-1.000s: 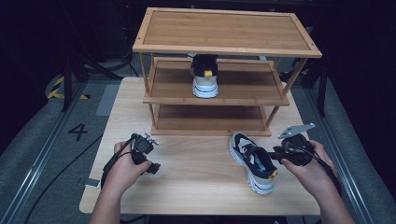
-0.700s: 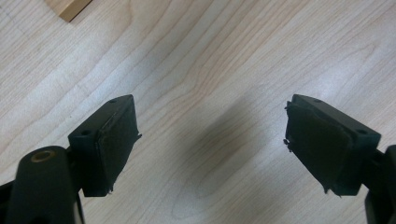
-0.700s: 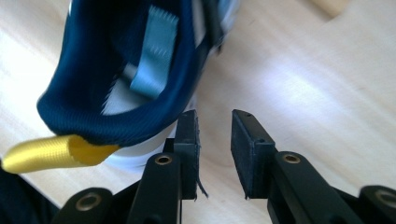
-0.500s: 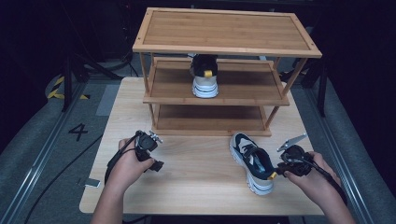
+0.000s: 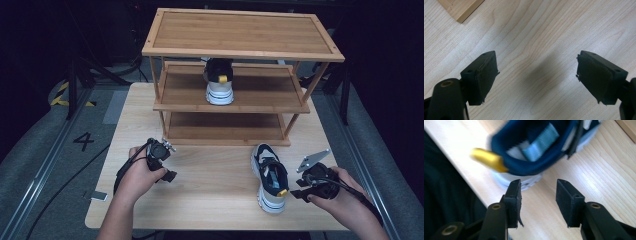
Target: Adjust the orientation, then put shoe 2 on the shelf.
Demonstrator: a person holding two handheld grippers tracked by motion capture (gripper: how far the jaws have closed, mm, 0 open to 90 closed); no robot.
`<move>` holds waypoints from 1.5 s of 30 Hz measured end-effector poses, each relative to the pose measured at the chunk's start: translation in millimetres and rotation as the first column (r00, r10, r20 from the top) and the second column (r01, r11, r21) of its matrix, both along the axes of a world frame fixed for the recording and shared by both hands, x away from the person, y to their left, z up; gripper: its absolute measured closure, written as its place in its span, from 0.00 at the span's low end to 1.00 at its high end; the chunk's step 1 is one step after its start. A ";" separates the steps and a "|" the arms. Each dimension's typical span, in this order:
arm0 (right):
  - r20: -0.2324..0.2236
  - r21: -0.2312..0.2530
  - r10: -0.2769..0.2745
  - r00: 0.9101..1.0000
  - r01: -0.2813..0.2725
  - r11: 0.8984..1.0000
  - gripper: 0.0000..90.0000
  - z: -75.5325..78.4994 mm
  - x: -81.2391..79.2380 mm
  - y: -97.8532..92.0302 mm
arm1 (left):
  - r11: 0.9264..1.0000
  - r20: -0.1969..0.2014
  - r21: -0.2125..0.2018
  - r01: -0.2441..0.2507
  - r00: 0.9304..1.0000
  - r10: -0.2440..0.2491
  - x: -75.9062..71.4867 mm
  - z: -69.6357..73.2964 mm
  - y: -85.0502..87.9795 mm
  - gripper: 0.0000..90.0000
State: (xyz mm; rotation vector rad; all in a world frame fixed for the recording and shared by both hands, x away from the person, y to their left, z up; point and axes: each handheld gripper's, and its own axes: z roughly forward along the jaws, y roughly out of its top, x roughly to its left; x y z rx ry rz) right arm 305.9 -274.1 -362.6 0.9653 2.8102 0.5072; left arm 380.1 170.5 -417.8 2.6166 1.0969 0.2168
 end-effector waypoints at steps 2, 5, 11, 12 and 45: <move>-0.004 0.002 0.040 0.999 -0.040 0.999 0.59 6.3 -5.8 3.2 | 1.000 -0.008 -0.002 -0.006 1.000 0.006 -0.8 0.5 0.1 0.20; 0.009 0.013 0.083 0.996 -0.083 0.996 0.56 11.6 -10.7 8.6 | 1.000 -0.013 0.003 -0.009 1.000 0.009 -2.7 1.3 0.8 0.20; 0.050 0.031 0.187 0.981 -0.189 0.982 0.49 12.0 -8.0 24.6 | 1.000 -0.017 -0.001 -0.020 1.000 0.020 -7.4 0.4 4.8 0.20; 0.043 0.041 0.205 0.978 -0.206 0.978 0.50 8.8 -5.4 28.3 | 1.000 -0.018 -0.003 -0.024 1.000 0.024 -8.3 0.2 6.0 0.20; -0.146 0.064 0.412 0.899 -0.407 0.911 0.81 -21.7 20.1 63.0 | 0.997 -0.020 -0.007 -0.082 0.996 0.082 -23.1 -1.4 25.4 0.20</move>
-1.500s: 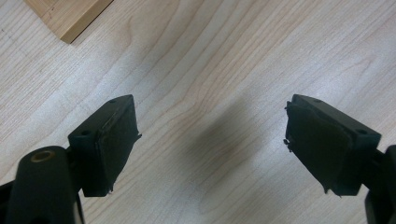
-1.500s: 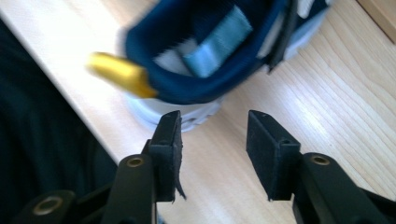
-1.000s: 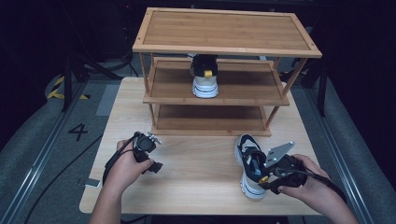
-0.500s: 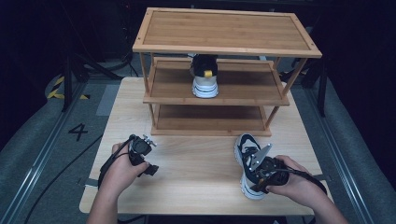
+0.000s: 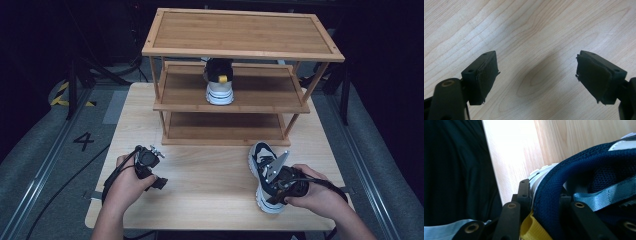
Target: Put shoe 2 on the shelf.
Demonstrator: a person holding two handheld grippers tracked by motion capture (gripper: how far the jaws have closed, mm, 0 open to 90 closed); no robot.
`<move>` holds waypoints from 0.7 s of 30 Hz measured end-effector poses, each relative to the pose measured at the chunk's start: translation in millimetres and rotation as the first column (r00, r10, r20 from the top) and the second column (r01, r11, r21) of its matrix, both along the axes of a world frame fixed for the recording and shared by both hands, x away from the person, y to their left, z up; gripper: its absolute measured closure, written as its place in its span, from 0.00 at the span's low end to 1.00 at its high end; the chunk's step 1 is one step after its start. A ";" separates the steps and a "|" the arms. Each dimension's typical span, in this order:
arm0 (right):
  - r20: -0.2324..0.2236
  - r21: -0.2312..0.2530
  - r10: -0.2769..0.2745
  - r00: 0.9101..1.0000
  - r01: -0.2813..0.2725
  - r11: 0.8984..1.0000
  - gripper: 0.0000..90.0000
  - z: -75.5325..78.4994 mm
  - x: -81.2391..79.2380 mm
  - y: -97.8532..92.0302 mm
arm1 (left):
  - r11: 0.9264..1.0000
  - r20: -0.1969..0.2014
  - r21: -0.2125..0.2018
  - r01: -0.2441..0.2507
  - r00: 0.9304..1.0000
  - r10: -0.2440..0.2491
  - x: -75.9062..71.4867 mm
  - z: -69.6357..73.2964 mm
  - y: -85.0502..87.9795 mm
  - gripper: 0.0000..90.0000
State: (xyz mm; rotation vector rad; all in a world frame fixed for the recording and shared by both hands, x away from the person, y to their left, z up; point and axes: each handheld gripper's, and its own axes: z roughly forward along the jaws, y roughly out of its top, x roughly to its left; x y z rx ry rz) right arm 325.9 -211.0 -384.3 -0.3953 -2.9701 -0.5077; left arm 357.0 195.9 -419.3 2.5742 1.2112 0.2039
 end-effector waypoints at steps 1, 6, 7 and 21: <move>0.003 0.006 0.002 1.000 -0.002 1.000 0.81 4.8 -0.6 1.2 | 1.000 0.000 0.001 -0.001 1.000 0.001 -0.2 0.4 0.4 0.20; 0.008 0.007 0.039 0.999 -0.039 0.999 0.80 34.0 -1.8 9.0 | 1.000 0.008 -0.008 -0.001 1.000 0.001 -2.0 1.8 1.6 0.20; 0.008 0.007 0.039 0.999 -0.039 0.999 0.80 34.0 -1.8 9.0 | 1.000 0.005 -0.010 -0.008 1.000 0.008 -2.9 2.1 1.9 0.20; 0.049 0.022 0.080 0.996 -0.081 0.996 0.80 101.4 -1.9 23.0 | 0.999 0.009 -0.016 -0.031 0.999 0.031 -9.0 1.9 10.9 0.20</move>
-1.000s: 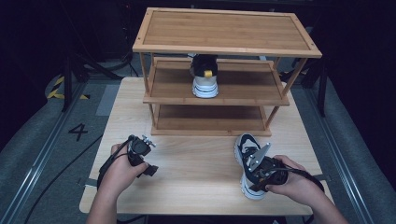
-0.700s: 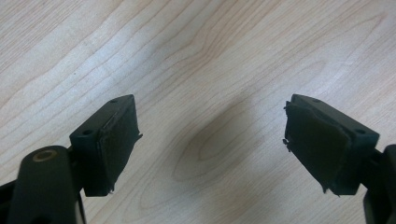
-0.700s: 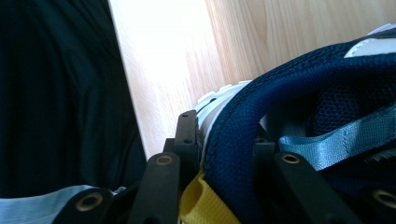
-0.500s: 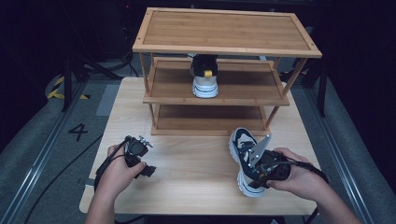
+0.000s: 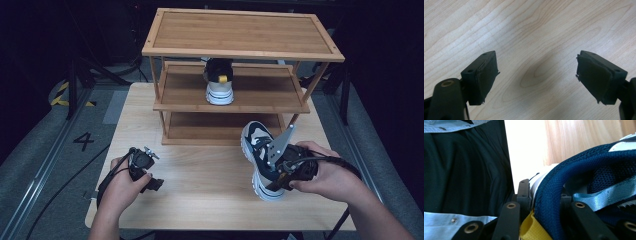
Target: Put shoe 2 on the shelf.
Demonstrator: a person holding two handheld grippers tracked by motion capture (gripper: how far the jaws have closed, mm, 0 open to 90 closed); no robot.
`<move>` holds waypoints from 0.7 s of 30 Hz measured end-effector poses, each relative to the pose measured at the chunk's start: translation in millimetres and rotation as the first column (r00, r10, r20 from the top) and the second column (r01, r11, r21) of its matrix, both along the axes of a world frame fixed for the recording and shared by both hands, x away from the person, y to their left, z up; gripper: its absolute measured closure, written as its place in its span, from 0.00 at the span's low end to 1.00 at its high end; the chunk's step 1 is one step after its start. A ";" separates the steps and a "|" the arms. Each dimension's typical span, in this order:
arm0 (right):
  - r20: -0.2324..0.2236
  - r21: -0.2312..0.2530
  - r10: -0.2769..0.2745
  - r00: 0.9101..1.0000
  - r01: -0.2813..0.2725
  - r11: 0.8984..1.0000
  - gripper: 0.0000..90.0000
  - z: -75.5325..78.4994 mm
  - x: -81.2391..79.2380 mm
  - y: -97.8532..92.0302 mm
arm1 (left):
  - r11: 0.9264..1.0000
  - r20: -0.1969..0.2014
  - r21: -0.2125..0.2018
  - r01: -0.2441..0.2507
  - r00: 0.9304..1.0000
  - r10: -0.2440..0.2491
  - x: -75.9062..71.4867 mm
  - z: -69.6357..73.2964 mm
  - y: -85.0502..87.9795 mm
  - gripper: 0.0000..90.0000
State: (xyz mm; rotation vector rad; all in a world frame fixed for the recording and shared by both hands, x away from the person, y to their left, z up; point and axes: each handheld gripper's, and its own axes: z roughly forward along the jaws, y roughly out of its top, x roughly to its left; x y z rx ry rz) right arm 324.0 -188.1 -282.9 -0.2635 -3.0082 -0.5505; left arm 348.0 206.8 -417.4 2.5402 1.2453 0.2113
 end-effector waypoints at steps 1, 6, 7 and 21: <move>0.009 0.005 0.014 1.000 -0.014 1.000 0.80 5.3 0.8 0.8 | 1.000 -0.001 0.000 0.002 1.000 -0.002 -0.5 -0.2 0.4 0.20; 0.005 0.036 0.034 0.999 -0.034 0.999 0.80 27.9 4.8 2.2 | 1.000 0.003 -0.005 -0.007 1.000 0.007 -3.0 0.4 3.6 0.20; 0.001 0.043 0.037 0.999 -0.037 0.998 0.80 31.9 6.2 2.5 | 1.000 0.006 -0.004 -0.005 1.000 0.005 -3.1 0.8 4.4 0.20; 0.055 0.034 0.040 0.998 -0.041 0.999 0.80 65.5 43.1 14.3 | 1.000 0.007 0.002 -0.028 1.000 0.028 -10.3 -3.6 8.9 0.20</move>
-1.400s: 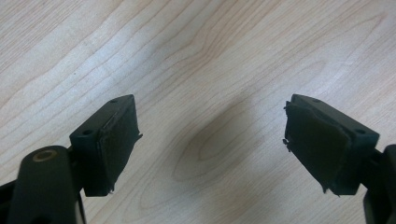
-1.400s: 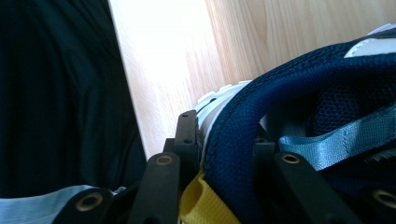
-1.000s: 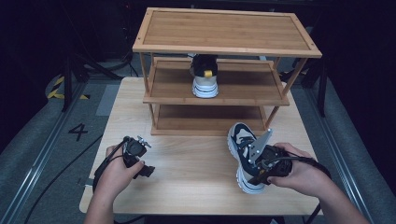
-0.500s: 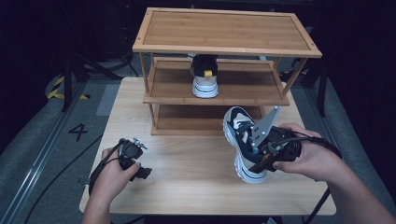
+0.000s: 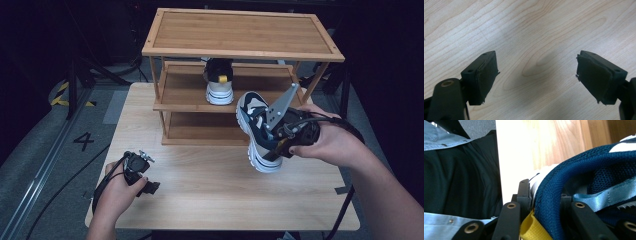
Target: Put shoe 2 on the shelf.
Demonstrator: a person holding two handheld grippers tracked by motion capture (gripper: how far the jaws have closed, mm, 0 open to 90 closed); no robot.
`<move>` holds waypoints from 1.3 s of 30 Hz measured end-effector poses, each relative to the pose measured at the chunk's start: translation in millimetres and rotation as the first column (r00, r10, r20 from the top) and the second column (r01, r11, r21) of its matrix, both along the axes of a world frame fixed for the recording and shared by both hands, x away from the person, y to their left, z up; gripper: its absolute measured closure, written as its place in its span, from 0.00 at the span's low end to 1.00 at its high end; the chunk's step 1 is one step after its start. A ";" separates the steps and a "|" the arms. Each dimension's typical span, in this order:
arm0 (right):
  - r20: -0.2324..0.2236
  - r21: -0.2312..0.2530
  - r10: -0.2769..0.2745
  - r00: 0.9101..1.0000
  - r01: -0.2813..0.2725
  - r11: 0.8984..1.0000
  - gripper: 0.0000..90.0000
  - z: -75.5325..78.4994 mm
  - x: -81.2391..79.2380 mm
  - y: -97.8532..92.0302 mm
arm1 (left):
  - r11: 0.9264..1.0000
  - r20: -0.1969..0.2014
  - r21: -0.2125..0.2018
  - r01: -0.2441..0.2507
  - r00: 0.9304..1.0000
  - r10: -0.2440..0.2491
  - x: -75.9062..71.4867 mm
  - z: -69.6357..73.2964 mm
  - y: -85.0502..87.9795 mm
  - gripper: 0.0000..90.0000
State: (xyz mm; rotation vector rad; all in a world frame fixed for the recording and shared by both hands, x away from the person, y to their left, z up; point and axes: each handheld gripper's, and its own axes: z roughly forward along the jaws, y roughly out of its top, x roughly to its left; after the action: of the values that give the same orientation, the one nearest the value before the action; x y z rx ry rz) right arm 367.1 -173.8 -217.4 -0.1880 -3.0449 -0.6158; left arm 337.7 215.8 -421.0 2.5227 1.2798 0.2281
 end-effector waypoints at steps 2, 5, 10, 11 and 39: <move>0.002 -0.011 0.000 1.000 0.000 1.000 0.80 0.4 8.8 4.7 | 1.000 0.003 -0.005 0.006 1.000 -0.006 -0.6 -0.4 -0.7 0.20; 0.024 -0.035 -0.003 1.000 0.004 0.999 0.80 2.1 22.7 11.6 | 1.000 0.007 -0.004 0.000 1.000 0.000 -2.2 0.1 -0.3 0.20; 0.034 -0.054 -0.018 0.999 0.020 0.998 0.80 5.7 37.6 15.9 | 1.000 0.005 -0.005 -0.001 1.000 0.001 -3.7 -1.4 1.4 0.20; 0.039 -0.051 -0.019 0.999 0.021 0.998 0.80 6.2 42.6 16.8 | 1.000 0.005 -0.001 -0.002 1.000 0.002 -4.1 -1.7 1.9 0.20; 0.211 0.003 -0.106 0.972 0.108 0.994 0.56 9.6 109.3 24.5 | 1.000 -0.012 -0.003 0.022 1.000 -0.022 -3.2 -3.1 -0.4 0.20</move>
State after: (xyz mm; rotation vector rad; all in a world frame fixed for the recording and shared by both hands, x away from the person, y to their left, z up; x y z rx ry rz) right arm 476.4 -149.3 -207.8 -0.3077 -3.2592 -0.6703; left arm 334.5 215.4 -424.1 2.5379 1.2559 0.2061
